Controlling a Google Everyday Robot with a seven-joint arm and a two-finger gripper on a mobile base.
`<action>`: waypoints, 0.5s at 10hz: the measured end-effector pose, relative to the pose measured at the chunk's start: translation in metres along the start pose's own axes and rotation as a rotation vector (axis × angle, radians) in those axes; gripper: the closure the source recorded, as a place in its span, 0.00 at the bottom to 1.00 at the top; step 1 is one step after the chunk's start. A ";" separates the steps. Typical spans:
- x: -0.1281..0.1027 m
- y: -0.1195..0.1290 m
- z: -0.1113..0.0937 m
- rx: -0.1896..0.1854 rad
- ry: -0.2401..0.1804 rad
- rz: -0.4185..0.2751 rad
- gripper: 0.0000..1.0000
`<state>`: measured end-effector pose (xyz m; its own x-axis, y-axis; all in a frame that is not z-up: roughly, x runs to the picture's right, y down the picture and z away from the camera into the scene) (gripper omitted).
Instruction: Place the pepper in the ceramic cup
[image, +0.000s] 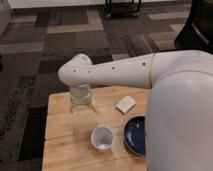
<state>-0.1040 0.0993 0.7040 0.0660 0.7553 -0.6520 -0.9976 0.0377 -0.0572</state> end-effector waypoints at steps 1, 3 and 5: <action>0.000 0.000 0.000 0.000 0.000 0.000 0.35; 0.000 0.000 0.000 0.000 -0.001 0.000 0.35; -0.014 -0.008 -0.010 0.038 -0.032 -0.040 0.35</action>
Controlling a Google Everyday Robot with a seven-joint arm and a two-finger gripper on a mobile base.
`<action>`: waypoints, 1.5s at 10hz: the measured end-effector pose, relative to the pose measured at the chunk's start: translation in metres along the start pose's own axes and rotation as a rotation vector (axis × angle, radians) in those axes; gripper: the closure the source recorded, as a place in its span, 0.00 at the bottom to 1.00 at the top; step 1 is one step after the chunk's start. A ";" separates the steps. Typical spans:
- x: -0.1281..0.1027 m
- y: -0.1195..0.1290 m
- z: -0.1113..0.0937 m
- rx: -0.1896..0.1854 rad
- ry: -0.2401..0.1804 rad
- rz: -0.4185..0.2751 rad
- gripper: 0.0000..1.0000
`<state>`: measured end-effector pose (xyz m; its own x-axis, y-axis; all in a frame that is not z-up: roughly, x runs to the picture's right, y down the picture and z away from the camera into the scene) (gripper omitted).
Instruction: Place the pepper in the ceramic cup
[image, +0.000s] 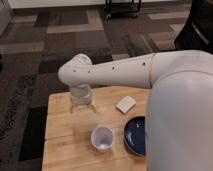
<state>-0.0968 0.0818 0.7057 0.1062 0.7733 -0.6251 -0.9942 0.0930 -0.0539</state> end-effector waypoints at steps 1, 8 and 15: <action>-0.003 -0.002 -0.002 0.006 -0.005 -0.011 0.35; -0.018 -0.111 -0.016 0.006 0.006 -0.169 0.35; 0.026 -0.183 -0.024 0.164 0.079 -0.711 0.35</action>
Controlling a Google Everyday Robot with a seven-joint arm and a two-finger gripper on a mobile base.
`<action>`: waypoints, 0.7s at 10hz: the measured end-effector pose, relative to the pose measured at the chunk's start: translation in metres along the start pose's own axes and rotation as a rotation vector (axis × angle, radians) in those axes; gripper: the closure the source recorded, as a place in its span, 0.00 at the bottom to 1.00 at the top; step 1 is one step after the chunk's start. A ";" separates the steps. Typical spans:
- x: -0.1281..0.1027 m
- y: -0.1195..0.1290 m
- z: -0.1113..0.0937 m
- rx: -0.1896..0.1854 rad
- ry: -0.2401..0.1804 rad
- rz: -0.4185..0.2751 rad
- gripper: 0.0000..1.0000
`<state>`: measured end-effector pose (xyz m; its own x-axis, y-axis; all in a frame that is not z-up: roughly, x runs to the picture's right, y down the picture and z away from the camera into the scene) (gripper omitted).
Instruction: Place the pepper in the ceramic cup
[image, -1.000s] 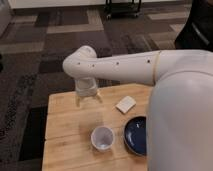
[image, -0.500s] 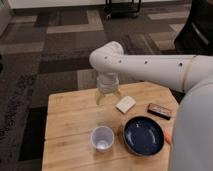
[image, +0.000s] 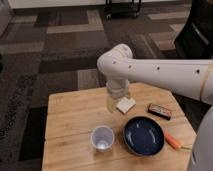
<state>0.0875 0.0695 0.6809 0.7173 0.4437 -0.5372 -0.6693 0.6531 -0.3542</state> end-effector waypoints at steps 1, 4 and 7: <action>0.003 -0.002 0.000 0.012 0.006 -0.018 0.35; 0.002 -0.001 0.000 0.011 0.005 -0.019 0.35; 0.002 -0.001 0.000 0.012 0.005 -0.019 0.35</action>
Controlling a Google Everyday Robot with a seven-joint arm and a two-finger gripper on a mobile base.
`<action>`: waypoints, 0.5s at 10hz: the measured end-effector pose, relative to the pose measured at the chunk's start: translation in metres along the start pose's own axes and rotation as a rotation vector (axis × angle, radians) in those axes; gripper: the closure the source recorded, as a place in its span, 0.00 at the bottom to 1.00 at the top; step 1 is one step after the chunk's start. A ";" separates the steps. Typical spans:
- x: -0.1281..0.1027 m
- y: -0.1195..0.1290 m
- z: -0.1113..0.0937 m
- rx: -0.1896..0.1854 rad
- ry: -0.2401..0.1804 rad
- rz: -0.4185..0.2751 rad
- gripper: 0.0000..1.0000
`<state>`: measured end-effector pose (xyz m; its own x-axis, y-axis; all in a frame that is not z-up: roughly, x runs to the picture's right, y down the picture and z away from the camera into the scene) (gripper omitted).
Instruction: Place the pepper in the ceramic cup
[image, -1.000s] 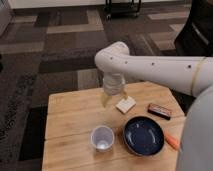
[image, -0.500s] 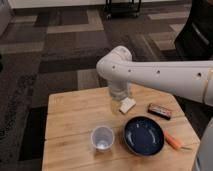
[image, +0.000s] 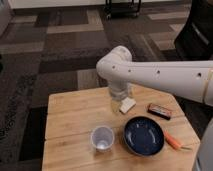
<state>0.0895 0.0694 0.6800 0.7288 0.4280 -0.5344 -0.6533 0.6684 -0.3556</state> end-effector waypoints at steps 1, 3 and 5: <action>0.000 0.000 0.000 0.000 0.000 0.000 0.35; 0.000 0.000 0.000 0.000 -0.003 -0.002 0.35; -0.004 -0.006 0.002 -0.004 -0.058 -0.060 0.35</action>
<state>0.0909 0.0652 0.6857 0.7775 0.4214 -0.4669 -0.6084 0.6920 -0.3886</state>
